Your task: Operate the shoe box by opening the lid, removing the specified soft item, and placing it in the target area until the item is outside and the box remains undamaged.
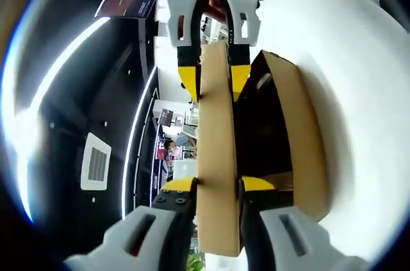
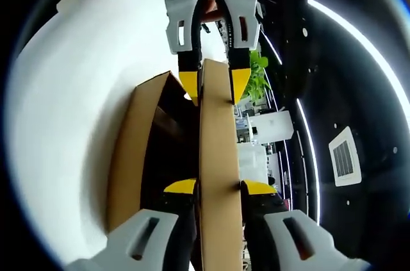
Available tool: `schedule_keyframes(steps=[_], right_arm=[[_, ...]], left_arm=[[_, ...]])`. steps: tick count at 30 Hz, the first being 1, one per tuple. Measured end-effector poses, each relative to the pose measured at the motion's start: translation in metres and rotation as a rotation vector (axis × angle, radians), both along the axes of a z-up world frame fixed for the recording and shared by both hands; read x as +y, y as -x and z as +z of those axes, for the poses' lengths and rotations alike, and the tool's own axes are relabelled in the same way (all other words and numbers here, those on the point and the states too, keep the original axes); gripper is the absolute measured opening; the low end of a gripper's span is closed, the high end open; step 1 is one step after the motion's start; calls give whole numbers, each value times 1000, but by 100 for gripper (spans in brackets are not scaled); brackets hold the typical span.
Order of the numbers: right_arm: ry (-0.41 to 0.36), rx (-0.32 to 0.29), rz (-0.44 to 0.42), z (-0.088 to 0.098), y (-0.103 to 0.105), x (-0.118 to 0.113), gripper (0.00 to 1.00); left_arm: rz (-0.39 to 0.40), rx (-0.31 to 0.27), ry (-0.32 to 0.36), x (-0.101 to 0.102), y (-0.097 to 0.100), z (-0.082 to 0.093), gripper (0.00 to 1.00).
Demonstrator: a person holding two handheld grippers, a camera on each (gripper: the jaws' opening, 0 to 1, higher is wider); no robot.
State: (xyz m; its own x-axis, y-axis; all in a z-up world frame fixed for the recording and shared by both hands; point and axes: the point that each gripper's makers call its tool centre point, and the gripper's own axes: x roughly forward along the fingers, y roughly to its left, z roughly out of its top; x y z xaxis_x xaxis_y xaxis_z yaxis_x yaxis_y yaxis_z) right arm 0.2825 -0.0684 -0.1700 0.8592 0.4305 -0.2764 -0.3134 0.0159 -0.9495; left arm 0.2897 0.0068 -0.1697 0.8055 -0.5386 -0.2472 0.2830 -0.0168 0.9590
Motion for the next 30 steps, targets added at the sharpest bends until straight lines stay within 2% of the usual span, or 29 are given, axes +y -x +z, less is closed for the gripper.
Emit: schedule_keyframes(steps=[13, 21, 24, 27, 30], right_arm=[[-22, -22, -7, 13, -11, 0, 23], [-26, -33, -11, 15, -13, 0, 23], [-21, -42, -11, 14, -14, 1, 23], [-21, -43, -11, 14, -14, 1, 23], [-18, -46, -10, 14, -14, 1, 23]], left_arm=[[-16, -5, -15, -5, -6, 12, 23], [-23, -10, -18, -3, 7, 17, 22], [-40, 39, 5, 0, 20, 14, 25], [-45, 61, 9, 2, 26, 12, 27], [-76, 118, 24, 10, 43, 4, 27]])
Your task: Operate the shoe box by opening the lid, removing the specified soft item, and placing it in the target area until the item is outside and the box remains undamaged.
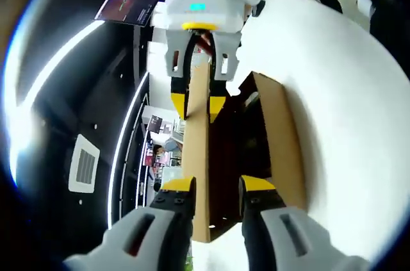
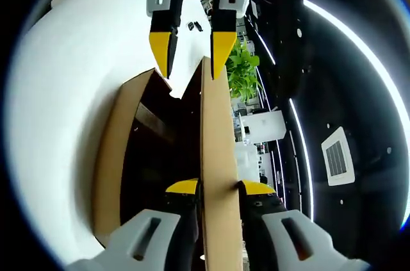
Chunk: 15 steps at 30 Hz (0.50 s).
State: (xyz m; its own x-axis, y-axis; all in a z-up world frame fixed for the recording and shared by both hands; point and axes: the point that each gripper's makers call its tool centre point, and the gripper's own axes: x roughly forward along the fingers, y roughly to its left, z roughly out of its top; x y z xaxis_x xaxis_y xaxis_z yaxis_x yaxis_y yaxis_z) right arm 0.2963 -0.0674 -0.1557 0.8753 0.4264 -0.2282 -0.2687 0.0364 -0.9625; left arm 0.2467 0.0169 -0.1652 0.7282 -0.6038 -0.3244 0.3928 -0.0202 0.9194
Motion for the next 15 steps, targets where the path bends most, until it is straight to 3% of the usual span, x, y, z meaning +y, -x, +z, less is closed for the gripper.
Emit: schedule_keyframes(steps=[6, 9, 15], right_arm=[[-2, -4, -5, 0, -1, 0, 23], [-1, -4, -6, 0, 0, 0, 23], [-2, -8, -10, 2, -2, 0, 23]], left_arm=[[56, 58, -5, 37, 5, -14, 30], [61, 145, 23, 48, 11, -30, 30], [96, 223, -21, 68, 18, -66, 31]])
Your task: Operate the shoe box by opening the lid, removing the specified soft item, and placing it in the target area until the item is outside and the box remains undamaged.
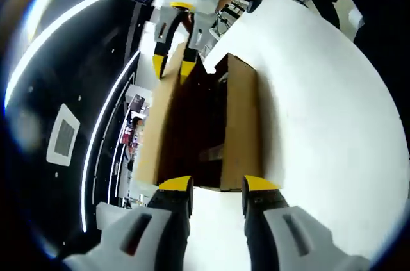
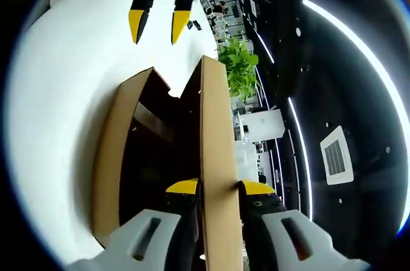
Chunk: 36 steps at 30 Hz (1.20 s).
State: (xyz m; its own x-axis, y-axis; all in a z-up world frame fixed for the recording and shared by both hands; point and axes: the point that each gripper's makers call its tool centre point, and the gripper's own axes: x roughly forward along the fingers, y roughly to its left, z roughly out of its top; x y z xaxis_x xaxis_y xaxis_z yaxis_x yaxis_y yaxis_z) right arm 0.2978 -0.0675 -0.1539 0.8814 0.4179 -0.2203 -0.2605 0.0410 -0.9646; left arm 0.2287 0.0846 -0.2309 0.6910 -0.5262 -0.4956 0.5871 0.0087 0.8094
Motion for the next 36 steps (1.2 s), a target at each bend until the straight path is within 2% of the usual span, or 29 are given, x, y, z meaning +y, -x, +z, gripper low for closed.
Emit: schedule_keyframes(steps=[1, 4, 11, 17, 19, 22, 27, 28, 30, 33, 36], right_arm=[[-1, 0, 0, 0, 0, 0, 23], [0, -2, 0, 0, 0, 0, 23], [-5, -2, -3, 1, -1, 1, 23], [-4, -4, -1, 1, -2, 2, 23], [-1, -5, 2, 1, -2, 2, 23], [1, -5, 5, 1, -2, 2, 23], [9, -8, 12, 0, -2, 3, 23], [9, -4, 13, 0, -2, 3, 23], [11, -3, 15, -1, -2, 3, 23], [14, -3, 15, -1, -2, 4, 23], [14, -8, 10, -1, -3, 4, 24]], left_arm=[[-8, 9, -12, 0, 2, -8, 31], [-11, 33, -22, -1, 3, -16, 32], [-28, 61, 48, -8, -5, -5, 35], [-67, 112, 96, -19, -15, -5, 34], [-92, 196, 142, -26, -15, -8, 35], [-135, 260, 171, -32, -17, -9, 35], [-147, 347, 152, -37, -20, -16, 36], [-158, 403, 144, -38, -16, -23, 36], [-165, 460, 111, -36, -13, -30, 37], [-154, 478, 74, -31, -17, -31, 37], [-146, 511, 86, -32, -20, -27, 35]])
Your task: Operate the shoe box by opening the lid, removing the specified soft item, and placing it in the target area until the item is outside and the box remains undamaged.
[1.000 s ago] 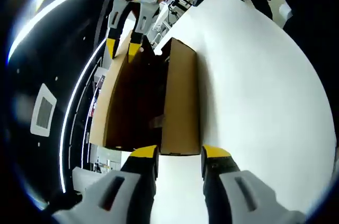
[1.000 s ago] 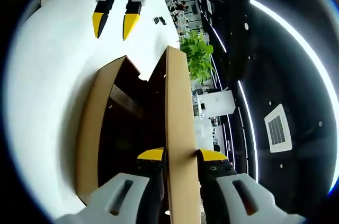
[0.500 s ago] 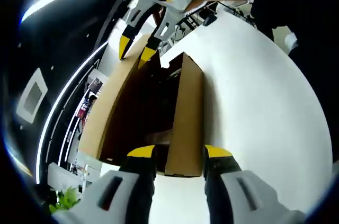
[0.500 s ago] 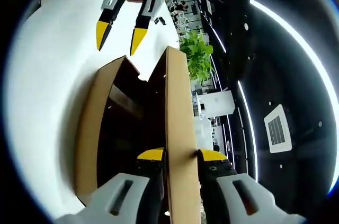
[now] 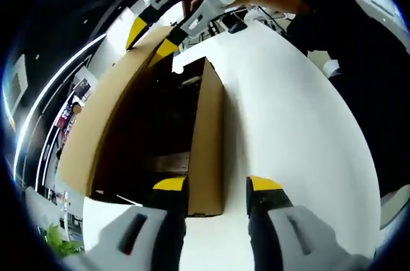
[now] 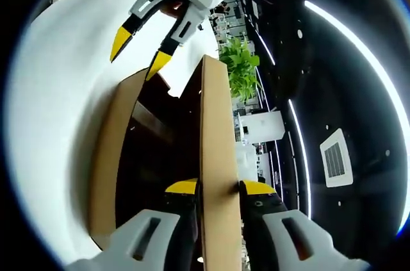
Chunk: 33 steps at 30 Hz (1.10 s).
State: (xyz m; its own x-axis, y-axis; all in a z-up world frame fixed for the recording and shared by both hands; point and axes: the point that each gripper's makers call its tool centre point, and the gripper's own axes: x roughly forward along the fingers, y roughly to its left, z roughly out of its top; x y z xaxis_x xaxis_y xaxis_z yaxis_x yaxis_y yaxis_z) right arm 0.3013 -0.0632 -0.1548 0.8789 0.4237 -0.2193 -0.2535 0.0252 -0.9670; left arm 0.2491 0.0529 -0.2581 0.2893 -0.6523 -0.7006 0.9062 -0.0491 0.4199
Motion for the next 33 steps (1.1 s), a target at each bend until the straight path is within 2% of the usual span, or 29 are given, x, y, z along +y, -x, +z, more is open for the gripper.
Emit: schedule_keyframes(steps=[3, 5, 6, 9, 13, 15, 21, 24, 28, 30, 33], right_arm=[[4, 2, -5, -1, 0, 0, 24], [6, 3, -9, -1, -1, 1, 24], [9, 4, -14, 0, -2, 1, 24], [17, 6, -25, 0, -4, 0, 24], [28, 11, -34, -2, -6, 0, 24], [30, 18, -40, -2, -6, 0, 25], [22, 28, -56, 1, -11, -1, 24], [25, 29, -59, 0, -12, 0, 25], [31, 28, -60, -1, -13, 1, 25], [31, 29, -60, -1, -14, 1, 25], [31, 30, -59, -1, -14, 1, 25]], left_arm=[[-13, -4, 0, -1, -2, 1, 32], [-3, 10, 26, -3, -3, 3, 38], [6, 26, 44, -1, -6, 6, 38], [11, 19, 55, -2, -12, 6, 38], [21, 34, 55, -9, -23, -2, 38], [47, 17, 58, -11, -31, -3, 38], [44, 52, 36, -6, -29, -9, 36], [54, 83, 0, -2, -28, -17, 28], [38, 95, -16, -3, -29, -17, 28], [55, 129, -28, -5, -30, -20, 28], [57, 147, -37, -9, -28, -27, 27]])
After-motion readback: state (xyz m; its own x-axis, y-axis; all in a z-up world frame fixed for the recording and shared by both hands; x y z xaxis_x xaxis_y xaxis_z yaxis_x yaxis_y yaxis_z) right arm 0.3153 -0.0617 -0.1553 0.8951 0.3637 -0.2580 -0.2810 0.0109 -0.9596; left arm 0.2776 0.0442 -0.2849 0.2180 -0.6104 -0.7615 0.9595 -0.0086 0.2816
